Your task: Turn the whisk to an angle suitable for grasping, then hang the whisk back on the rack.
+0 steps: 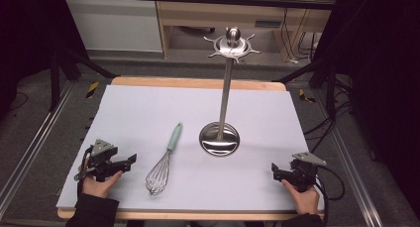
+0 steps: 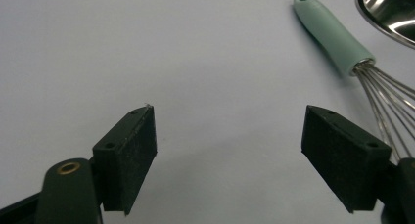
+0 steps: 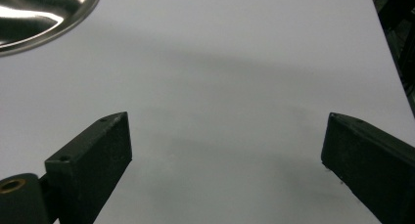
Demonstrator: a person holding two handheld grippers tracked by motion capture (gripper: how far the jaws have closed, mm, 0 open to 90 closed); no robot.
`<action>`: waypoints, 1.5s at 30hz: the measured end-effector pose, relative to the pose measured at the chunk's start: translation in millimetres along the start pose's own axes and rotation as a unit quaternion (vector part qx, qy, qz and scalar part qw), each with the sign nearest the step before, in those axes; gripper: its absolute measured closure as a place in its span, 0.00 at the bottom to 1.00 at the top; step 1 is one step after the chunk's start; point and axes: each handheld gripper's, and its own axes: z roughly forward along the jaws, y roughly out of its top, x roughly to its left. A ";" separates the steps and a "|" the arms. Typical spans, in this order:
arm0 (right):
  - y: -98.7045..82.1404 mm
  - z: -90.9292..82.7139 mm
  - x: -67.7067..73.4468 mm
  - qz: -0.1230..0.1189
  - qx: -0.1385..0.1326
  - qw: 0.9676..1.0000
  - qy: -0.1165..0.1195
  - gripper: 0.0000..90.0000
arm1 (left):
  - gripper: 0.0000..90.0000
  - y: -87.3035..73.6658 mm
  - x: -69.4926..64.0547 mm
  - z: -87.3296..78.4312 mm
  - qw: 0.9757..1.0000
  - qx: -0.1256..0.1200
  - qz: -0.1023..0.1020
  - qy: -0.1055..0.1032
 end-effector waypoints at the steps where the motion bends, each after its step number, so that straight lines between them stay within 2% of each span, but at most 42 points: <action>1: -0.4 0.7 0.3 -0.006 0.002 1.000 -0.001 0.06 | 0.22 0.5 -0.9 -0.4 1.000 -0.001 0.001 0.000; 6: -1.5 -0.5 2.2 -0.016 0.006 1.000 0.017 0.06 | 0.23 2.2 -5.5 -1.7 1.000 -0.003 -0.001 -0.009; 10: -1.8 -2.4 2.6 -0.018 0.010 1.000 0.021 0.07 | 0.23 5.0 -9.8 -3.5 1.000 -0.004 0.004 -0.013; 15: -2.5 -4.2 4.6 -0.027 0.007 1.000 0.007 0.10 | 0.23 11.5 -13.8 -9.6 1.000 -0.014 0.009 -0.017; 18: -3.1 -4.9 6.5 -0.023 0.009 1.000 0.004 0.10 | 0.23 14.3 -16.4 -11.1 1.000 -0.015 0.008 -0.017; 26: -4.1 -5.9 9.3 -0.032 0.012 0.999 0.003 0.10 | 0.23 24.9 -25.1 -10.1 0.999 -0.013 0.010 -0.029; 30: -3.8 -7.5 11.6 -0.026 0.011 1.000 0.002 0.10 | 0.23 31.4 -32.6 -8.8 0.999 -0.011 0.019 -0.036; 34: -3.8 -7.3 11.4 -0.030 0.009 0.999 0.000 0.10 | 0.23 36.5 -41.8 -8.5 0.998 -0.015 0.031 -0.045; 45: -4.3 -8.0 12.1 -0.027 0.008 1.000 -0.002 0.10 | 0.24 41.9 -49.8 -7.1 0.998 -0.010 0.048 -0.051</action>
